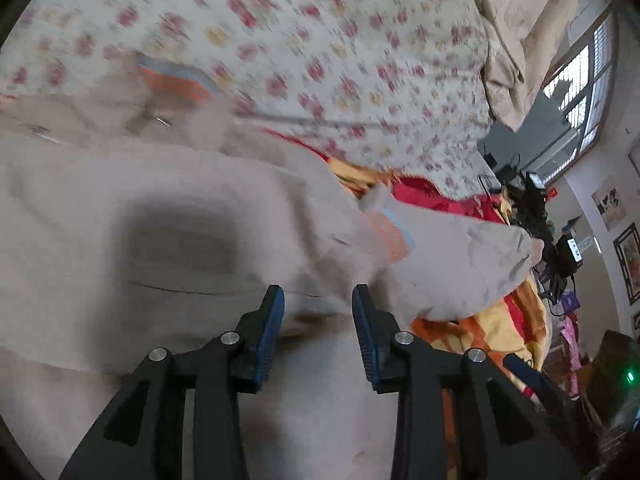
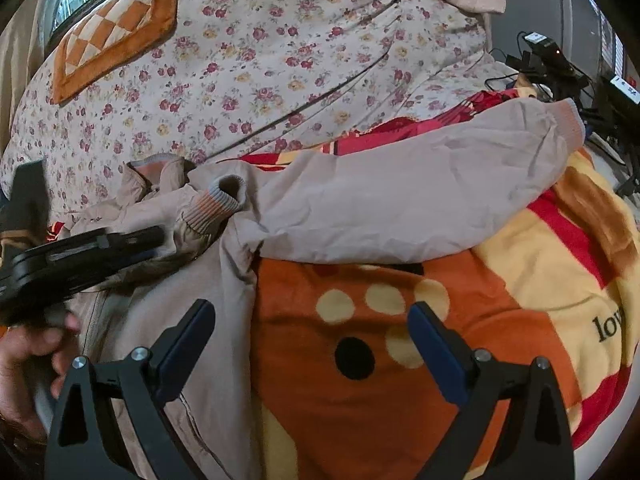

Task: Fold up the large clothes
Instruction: 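Carry the held sleeve across the jacket front with the left gripper, then open the left gripper on the jacket front while the right gripper grasps the other ribbed cuff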

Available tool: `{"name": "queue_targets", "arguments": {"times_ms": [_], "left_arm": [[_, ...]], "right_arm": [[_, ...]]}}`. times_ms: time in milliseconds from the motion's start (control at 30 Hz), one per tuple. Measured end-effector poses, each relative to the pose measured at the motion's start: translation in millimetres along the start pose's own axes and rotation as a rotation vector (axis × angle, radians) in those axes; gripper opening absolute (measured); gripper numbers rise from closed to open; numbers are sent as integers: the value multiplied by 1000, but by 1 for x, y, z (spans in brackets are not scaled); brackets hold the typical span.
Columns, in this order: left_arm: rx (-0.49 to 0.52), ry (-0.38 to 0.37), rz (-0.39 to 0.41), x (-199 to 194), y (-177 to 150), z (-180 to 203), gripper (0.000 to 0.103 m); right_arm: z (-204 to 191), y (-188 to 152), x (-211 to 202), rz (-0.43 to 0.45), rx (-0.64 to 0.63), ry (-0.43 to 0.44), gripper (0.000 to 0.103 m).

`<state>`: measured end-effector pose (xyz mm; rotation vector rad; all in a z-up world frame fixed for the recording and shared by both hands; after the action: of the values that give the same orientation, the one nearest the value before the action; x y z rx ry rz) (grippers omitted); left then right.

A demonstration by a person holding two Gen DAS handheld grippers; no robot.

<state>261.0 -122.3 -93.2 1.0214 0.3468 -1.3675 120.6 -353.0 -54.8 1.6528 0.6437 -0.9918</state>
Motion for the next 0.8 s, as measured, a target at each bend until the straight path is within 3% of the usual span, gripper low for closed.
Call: {"name": "queue_targets", "arguments": {"times_ms": [67,167,233,300,333,367,433,567,667,700,733,800], "left_arm": [[-13,69,55,-31,7,-32,22],[-73,232,106,-68,18,-92,22],[-110,378,111,-87,21,-137,22],[-158,460,80,-96,16,-174,21],[-177,469,43,-96,10,-190,12],[-168,454,36,-97,6,-196,10],[-150,447,41,-103,1,-198,10],[-205,414,53,-113,-8,-200,10],[-226,401,57,-117,-13,-203,9],[-239,401,59,-120,-15,-205,6],[-250,403,62,-123,-17,-207,2],[-284,381,71,-127,-22,-211,1]], "right_arm": [[-3,0,-1,6,-5,-1,99],[-10,0,-1,14,-16,1,99],[-17,1,-1,22,-26,3,99],[-26,3,-1,33,-41,10,99],[-32,3,-1,41,-53,12,99],[-39,3,-1,49,-67,13,99],[-53,9,-2,75,-102,16,99],[-86,37,3,118,-185,67,99],[-110,63,23,154,-198,150,99],[-116,71,36,141,-201,175,94],[-120,76,46,120,-199,190,83],[-126,82,74,67,-203,233,75]]}}
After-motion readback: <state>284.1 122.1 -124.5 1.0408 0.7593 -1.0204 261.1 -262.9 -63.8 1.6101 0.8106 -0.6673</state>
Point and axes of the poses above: each gripper's, at about its wrist camera, not at the fingertips, and x roughly the way its jaws point, z to its right, y to its top, the point moved 4 cm from there along x, roughly the way its jaws point, and after that the axes turned 9 degrees about -z, right-handed, at the moved point
